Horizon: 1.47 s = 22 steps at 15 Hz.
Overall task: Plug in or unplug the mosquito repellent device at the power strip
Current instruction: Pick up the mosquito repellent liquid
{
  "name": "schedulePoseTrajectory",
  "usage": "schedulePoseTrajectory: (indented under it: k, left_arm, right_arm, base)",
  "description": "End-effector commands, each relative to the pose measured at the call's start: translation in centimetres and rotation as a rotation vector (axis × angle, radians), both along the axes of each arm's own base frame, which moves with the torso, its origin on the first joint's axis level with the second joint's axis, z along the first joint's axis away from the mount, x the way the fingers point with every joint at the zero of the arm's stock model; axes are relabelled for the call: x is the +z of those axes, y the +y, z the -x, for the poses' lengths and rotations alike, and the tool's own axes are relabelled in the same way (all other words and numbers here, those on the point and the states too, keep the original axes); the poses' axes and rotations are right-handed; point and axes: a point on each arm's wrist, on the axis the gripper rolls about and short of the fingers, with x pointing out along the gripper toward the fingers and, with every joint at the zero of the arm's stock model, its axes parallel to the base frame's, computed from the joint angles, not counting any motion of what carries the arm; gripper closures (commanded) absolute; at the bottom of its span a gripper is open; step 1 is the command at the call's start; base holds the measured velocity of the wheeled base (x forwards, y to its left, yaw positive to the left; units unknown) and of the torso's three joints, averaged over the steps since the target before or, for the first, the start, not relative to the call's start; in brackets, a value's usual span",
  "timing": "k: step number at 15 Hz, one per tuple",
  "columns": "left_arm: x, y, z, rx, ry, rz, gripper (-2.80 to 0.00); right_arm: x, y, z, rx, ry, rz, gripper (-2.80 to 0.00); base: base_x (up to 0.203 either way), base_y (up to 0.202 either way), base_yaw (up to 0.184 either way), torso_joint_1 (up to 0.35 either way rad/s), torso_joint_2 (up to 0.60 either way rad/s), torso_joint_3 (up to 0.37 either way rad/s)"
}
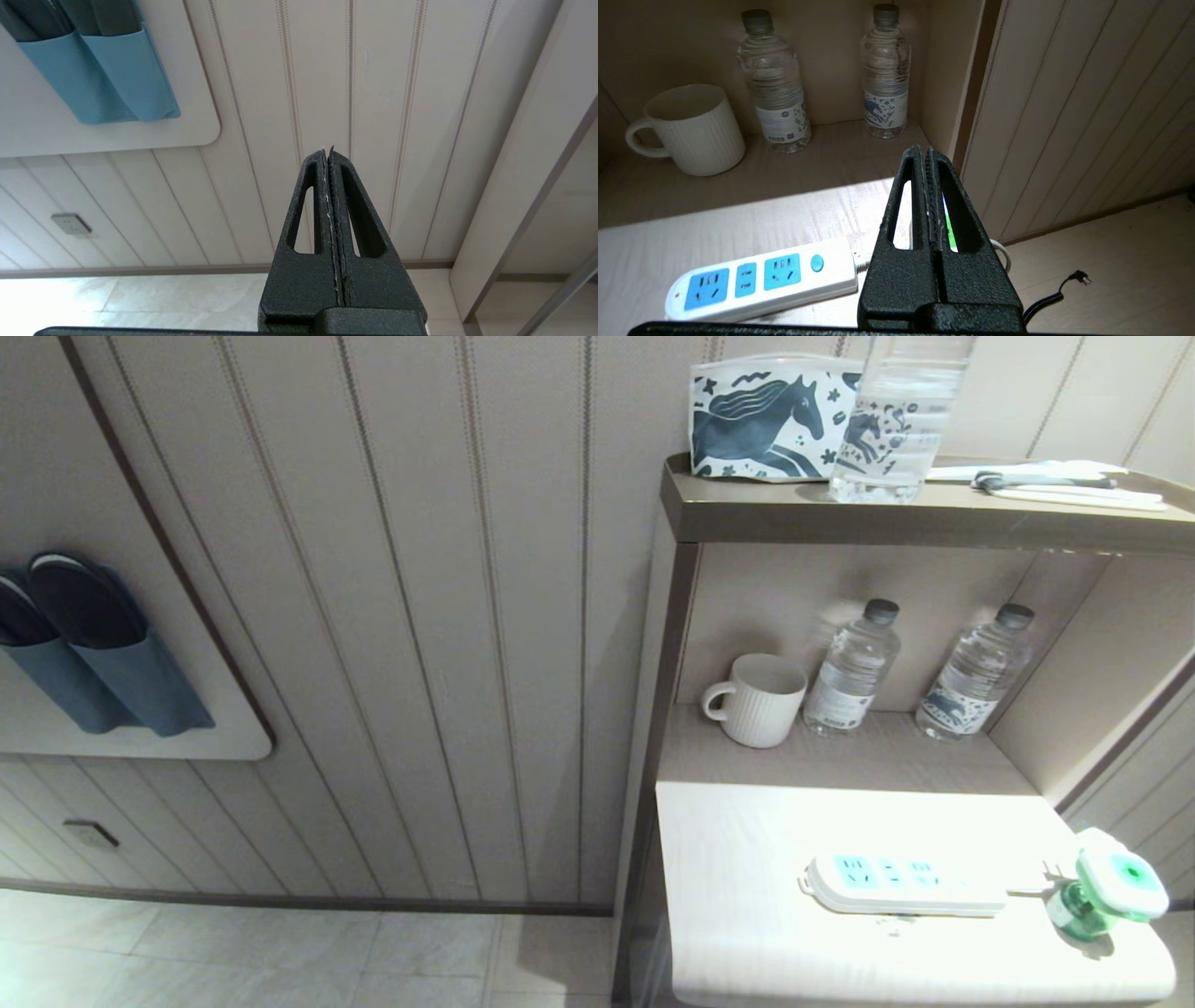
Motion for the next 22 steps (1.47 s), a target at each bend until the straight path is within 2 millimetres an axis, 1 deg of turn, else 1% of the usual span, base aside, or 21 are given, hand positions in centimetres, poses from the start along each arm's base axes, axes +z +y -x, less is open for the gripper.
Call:
schedulePoseTrajectory:
  k: [1, 3, 4, 5, 7, 9, 17, 19, 21, 22]
  left_arm:
    - [0.0, 0.0, 0.0, -0.001, -0.001, 0.0, 0.0]
    - [0.0, 0.0, 0.0, -0.001, -0.002, 0.0, 0.0]
    - [0.0, 0.0, 0.0, -0.001, -0.001, 0.0, 0.0]
    - [0.0, 0.0, 0.0, -0.001, -0.001, 0.0, 0.0]
    - [0.0, 0.0, 0.0, -0.001, -0.001, 0.0, 0.0]
    - [0.0, 0.0, 0.0, 0.0, -0.001, -0.002, 0.0]
    - [0.0, 0.0, 0.0, -0.001, -0.001, 0.0, 0.0]
    - [0.0, 0.0, 0.0, 0.0, -0.001, -0.001, 0.0]
    - [0.0, 0.0, 0.0, -0.001, -0.001, 0.0, 0.0]
    - [0.0, 0.0, 0.0, -0.001, -0.001, -0.001, 0.0]
  right_arm:
    - [-0.8, -0.9, -2.7, -0.07, 0.078, -0.048, 0.0]
    - [-1.3, -2.3, -4.4, -0.165, 0.097, -0.093, 0.0]
    - [-1.3, -3.0, -4.7, -0.199, 0.08, -0.099, 0.0]
    - [-1.2, -3.2, -4.7, -0.172, 0.061, -0.089, 0.0]
    - [-1.7, -3.0, -4.3, -0.109, 0.094, -0.039, 0.0]
    - [-2.2, -3.0, -4.5, -0.084, 0.137, -0.001, 0.0]
    - [-2.8, -3.0, -4.6, -0.066, 0.171, -0.001, 0.0]
    - [-2.9, -3.4, -4.8, -0.087, 0.181, -0.012, 0.0]
    - [-3.7, -4.4, -5.8, -0.124, 0.23, -0.037, 0.0]
    - [-4.0, -4.6, -6.0, -0.121, 0.238, -0.044, -2.8]
  base:
    - [0.0, 0.0, 0.0, 0.0, 0.0, 0.0]
    - [0.0, 0.0, 0.0, 0.0, 0.0, 0.0]
    - [0.0, 0.0, 0.0, 0.0, 0.0, 0.0]
    - [0.0, 0.0, 0.0, 0.0, 0.0, 0.0]
    - [0.0, 0.0, 0.0, 0.0, 0.0, 0.0]
    - [0.0, 0.0, 0.0, 0.0, 0.0, 0.0]
    - [0.0, 0.0, 0.0, 0.0, 0.0, 0.0]
    - [0.0, 0.0, 0.0, 0.0, 0.0, 0.0]
    - [0.0, 0.0, 0.0, 0.0, 0.0, 0.0]
    - [0.0, 0.0, 0.0, 0.0, 0.0, 0.0]
